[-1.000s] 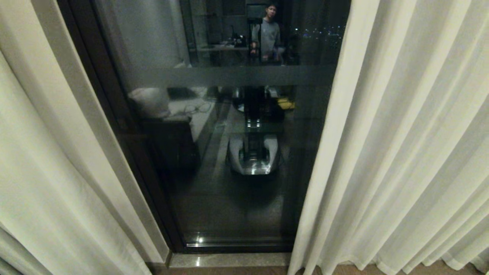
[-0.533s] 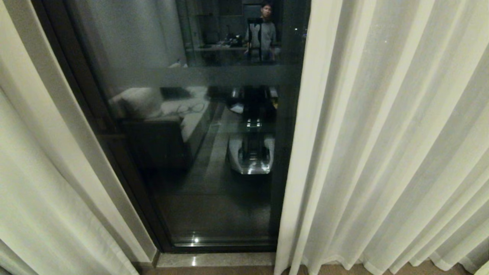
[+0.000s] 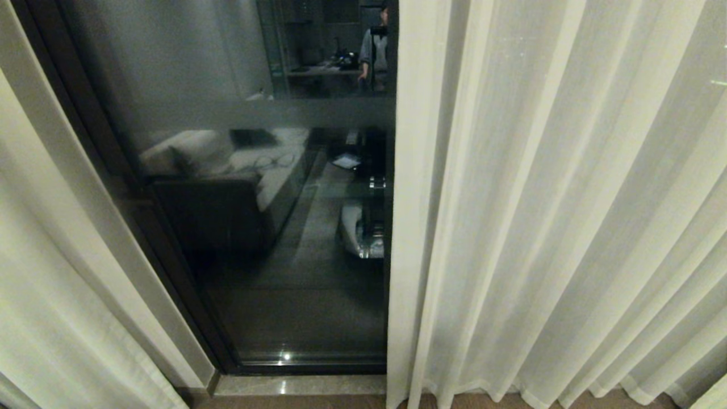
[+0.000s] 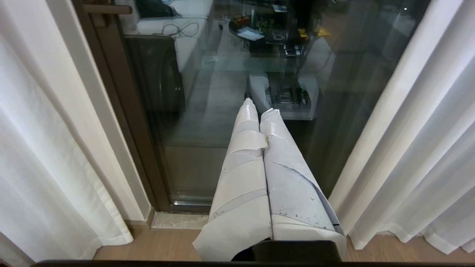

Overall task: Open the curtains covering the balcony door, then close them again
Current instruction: Pull the inner curtains open on both sides

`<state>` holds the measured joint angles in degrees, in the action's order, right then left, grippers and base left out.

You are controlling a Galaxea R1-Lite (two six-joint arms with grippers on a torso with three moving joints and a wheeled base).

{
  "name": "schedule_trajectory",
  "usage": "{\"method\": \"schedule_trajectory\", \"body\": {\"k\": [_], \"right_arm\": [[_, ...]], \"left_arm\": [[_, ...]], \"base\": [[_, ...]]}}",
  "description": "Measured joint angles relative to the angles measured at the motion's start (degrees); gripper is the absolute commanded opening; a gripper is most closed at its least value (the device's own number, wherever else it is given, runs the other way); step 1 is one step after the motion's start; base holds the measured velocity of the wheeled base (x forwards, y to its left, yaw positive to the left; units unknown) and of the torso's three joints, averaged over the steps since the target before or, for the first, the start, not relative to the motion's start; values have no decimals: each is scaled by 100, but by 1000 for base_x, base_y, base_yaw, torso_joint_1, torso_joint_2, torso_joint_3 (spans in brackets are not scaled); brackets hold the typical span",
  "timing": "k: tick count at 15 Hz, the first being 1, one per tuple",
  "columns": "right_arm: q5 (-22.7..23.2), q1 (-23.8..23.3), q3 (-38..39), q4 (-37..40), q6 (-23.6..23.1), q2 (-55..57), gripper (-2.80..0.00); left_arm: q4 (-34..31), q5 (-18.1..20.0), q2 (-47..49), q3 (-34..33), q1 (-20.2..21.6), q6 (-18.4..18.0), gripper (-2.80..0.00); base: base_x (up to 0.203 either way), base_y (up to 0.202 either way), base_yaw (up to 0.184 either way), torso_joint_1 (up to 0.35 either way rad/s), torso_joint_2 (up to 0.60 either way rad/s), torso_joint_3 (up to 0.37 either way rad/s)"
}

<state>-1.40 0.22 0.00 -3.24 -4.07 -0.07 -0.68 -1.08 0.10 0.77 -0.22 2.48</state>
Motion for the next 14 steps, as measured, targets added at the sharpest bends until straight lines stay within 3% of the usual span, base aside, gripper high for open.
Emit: {"method": "schedule_trajectory", "body": {"k": [14], "right_arm": [[2,-6,0,0,0,0,-280]], "left_arm": [[-2,-4,-2,0,-5,2,-280]], "base": [[0,0,0,0,0,0]]}}
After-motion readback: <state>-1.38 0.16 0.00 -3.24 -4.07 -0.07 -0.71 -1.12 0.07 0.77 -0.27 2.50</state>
